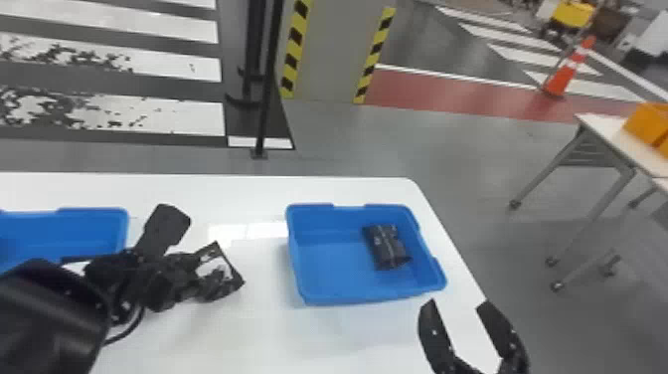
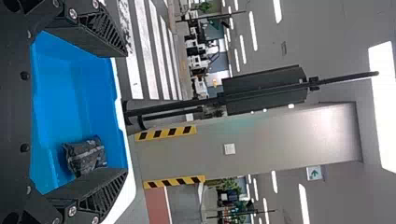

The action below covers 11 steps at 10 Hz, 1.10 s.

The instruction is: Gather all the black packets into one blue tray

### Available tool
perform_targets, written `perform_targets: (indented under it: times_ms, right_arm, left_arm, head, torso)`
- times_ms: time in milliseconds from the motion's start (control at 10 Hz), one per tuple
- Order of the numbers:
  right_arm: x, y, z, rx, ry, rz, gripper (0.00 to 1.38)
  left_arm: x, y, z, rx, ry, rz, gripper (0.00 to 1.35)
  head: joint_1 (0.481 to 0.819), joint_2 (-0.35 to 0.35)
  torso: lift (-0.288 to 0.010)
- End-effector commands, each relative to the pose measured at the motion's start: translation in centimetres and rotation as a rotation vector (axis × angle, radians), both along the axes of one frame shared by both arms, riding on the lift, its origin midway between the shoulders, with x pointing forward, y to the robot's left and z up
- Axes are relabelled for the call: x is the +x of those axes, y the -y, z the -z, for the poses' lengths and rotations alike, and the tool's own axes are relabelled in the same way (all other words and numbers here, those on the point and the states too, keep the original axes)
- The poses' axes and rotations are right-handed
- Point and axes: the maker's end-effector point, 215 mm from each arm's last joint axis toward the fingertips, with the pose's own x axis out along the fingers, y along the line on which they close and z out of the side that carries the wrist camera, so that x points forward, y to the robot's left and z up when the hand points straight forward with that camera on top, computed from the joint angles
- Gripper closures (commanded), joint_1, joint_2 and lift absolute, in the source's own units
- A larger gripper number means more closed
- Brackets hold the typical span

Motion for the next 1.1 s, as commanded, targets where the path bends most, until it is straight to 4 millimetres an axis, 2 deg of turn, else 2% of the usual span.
perform_targets:
  times_ms: [0,200,400,500,700,800,1000]
  right_arm:
    - [-0.1,0.1,0.2,0.009,-0.003,0.002,0.15]
    - [-0.1,0.1,0.2,0.013,-0.002,0.002,0.15]
    - [-0.3,0.1,0.3,0.021,-0.005,0.002,0.15]
    - [-0.5,0.2,0.4,0.022,-0.009,0.004,0.15]
    - [-0.6,0.2,0.2,0.021,-0.007,0.003,0.15]
    - [-0.6,0.2,0.3,0.021,-0.009,0.003,0.15]
    - [-0.8,0.2,0.3,0.023,-0.012,0.003,0.15]
  left_arm:
    - [0.7,-1.0,0.1,0.045,0.031,-0.009,1.21]
    - [1.5,-2.2,-0.2,0.1,0.081,0.002,1.21]
    - [3.2,-3.2,-2.1,0.099,0.172,0.004,1.21]
    - [3.7,-2.9,-4.0,0.061,0.225,0.004,1.21]
    - [4.0,-2.9,-10.8,-0.054,0.366,-0.011,1.21]
    - [3.1,-3.8,-13.9,-0.13,0.419,-0.036,1.21]
    - [-0.6,-10.7,-18.6,-0.122,0.495,-0.144,1.21]
  head:
    - [0.695,-0.35]
    - [0.695,-0.346]
    - [0.695,-0.322]
    - [0.695,-0.313]
    - [0.695,-0.314]
    - [0.695,-0.315]
    - [0.695,-0.302]
  torso:
    - [-0.11]
    - [-0.11]
    - [-0.11]
    - [-0.11]
    - [-0.11]
    - [-0.11]
    - [-0.11]
